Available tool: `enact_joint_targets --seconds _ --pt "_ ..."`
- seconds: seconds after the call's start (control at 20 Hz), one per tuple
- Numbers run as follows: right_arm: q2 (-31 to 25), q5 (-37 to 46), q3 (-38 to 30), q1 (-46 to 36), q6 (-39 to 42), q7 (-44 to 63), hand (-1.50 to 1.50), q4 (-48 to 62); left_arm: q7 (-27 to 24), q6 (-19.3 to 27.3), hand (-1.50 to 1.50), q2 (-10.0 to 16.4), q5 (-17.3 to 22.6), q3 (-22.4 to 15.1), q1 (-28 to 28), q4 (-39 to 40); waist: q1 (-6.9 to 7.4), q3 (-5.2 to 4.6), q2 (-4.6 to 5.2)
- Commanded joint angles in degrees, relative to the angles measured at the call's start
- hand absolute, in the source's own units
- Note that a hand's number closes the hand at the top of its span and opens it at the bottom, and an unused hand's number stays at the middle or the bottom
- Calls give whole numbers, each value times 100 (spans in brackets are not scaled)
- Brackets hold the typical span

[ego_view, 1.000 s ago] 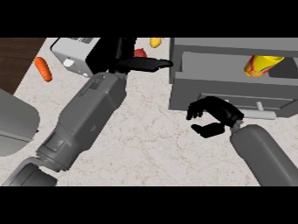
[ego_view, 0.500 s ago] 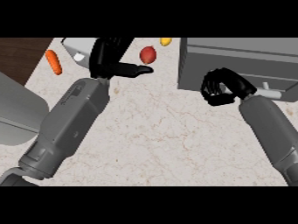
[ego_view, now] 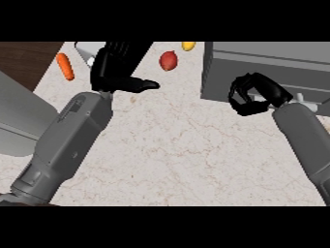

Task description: Pick up the cup, place it into the drawer and close the drawer

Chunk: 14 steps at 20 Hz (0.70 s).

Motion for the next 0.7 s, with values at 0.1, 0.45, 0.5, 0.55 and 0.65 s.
enact_joint_targets --seconds 0.1,0.45,0.5,0.55,0.65 --pt "-756 -114 -554 -919 -297 390 150 263 67 -132 -150 73 -5 -53 98 -167 247 -39 106" --pt "-904 -360 -675 -873 33 448 150 45 72 -335 -150 92 59 -60 289 -246 322 -50 133" --pt "-922 -390 -674 -867 117 449 150 16 86 -374 -150 172 60 -40 233 -282 366 -49 136" --pt "-861 -403 -668 -822 85 451 150 3 101 -330 -150 100 67 -51 239 -289 364 -44 147" --pt "-957 -475 -711 -879 220 476 150 -88 61 -388 -150 117 73 -51 333 -288 355 -56 134"
